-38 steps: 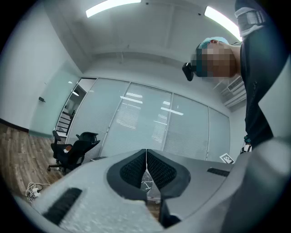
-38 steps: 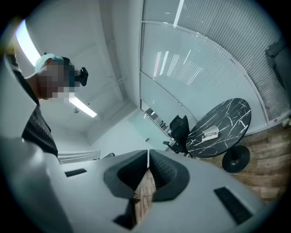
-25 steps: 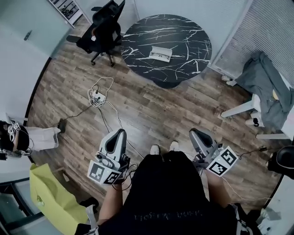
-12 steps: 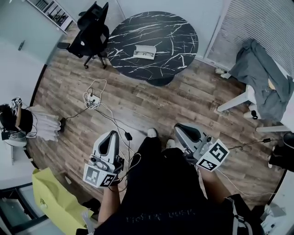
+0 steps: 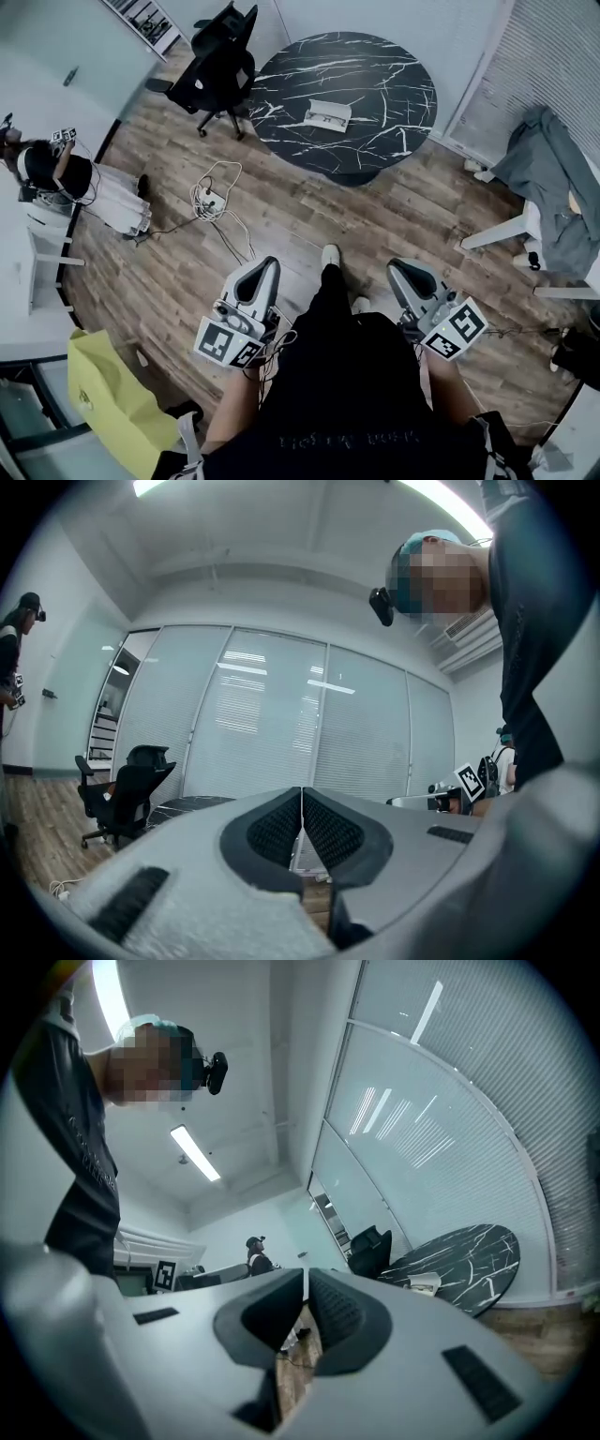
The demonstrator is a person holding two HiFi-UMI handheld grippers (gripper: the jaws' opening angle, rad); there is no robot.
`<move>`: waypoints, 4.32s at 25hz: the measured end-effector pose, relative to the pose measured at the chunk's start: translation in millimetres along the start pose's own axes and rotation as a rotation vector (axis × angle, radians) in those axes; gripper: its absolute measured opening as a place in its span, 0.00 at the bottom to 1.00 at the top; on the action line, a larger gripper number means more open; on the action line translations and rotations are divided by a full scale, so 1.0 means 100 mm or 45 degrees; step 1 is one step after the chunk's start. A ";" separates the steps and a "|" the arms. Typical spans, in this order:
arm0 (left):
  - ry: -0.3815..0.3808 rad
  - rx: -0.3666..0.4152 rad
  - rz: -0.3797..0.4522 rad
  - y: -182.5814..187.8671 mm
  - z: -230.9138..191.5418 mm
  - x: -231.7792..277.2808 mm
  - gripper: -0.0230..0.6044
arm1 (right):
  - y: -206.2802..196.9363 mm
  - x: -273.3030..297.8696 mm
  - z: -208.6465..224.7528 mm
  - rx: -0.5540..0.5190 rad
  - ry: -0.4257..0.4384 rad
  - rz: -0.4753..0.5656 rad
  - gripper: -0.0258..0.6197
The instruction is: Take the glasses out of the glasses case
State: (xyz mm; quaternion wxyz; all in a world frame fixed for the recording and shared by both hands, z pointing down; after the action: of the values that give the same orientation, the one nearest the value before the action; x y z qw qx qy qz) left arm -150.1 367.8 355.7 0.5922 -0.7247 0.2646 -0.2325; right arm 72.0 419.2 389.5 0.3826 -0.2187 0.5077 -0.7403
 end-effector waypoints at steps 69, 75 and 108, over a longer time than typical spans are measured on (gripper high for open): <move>-0.024 -0.189 -0.202 -0.09 -2.88 3.27 0.07 | 0.13 3.33 3.10 0.006 -0.029 -0.420 0.09; 0.080 -0.188 -0.190 -0.06 -3.00 3.30 0.07 | 0.04 3.43 3.29 0.023 0.042 -0.486 0.09; -0.175 -0.274 -0.412 -0.92 -3.13 3.59 0.07 | -1.21 4.13 3.72 -0.315 0.092 -1.072 0.09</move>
State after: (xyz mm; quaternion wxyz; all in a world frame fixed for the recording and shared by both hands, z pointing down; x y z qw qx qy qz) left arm -74.1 -84.7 514.3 0.4828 -0.8310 0.1271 -0.2452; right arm 42.9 -100.1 618.1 0.0004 -0.4247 0.4720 -0.7725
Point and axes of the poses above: the fingertips, and each gripper's own axes: x forward along the fingers, z to its right, y out of its top, the point moved 2 cm from there along -x, backward along the fingers, and after that the axes turned 3 degrees about -x, right-handed, at the moved point
